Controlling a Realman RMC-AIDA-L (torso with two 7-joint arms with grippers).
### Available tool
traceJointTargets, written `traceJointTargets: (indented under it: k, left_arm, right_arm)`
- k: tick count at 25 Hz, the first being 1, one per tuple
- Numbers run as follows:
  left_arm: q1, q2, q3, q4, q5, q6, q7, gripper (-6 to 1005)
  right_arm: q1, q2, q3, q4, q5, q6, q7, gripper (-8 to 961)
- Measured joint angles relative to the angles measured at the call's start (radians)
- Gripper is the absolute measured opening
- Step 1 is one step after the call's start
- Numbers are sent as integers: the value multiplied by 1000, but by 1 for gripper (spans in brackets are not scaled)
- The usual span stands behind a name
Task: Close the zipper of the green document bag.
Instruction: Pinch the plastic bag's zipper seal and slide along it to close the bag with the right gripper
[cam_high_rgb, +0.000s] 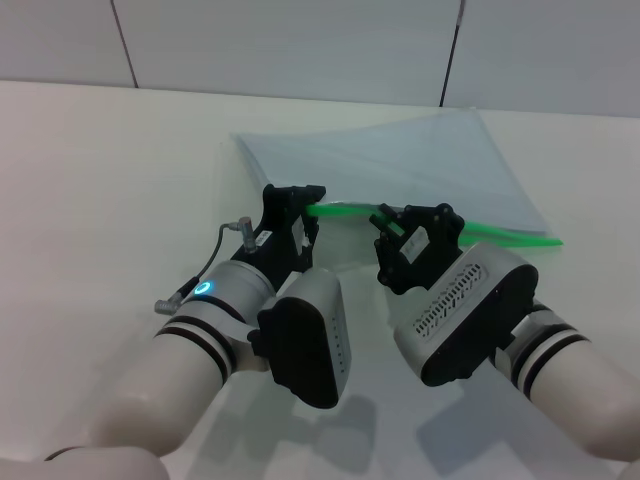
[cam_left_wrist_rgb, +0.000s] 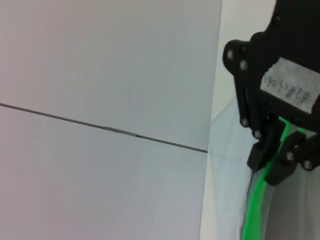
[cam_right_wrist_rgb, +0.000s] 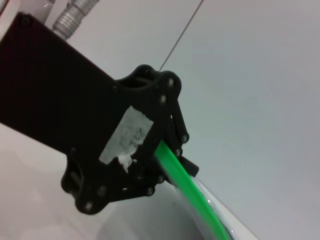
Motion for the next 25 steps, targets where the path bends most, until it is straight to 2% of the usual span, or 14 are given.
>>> traceJointTargets:
  k: [12,25]
  left_arm:
    - [8,7,0,14,0,-21,-18,55]
    - [22,28,1,54,31,-40,-35,55]
  right_arm:
    - [-8,0,1,12,0,-1,8,87]
    - [-10,0,2,37,15,1,27,87]
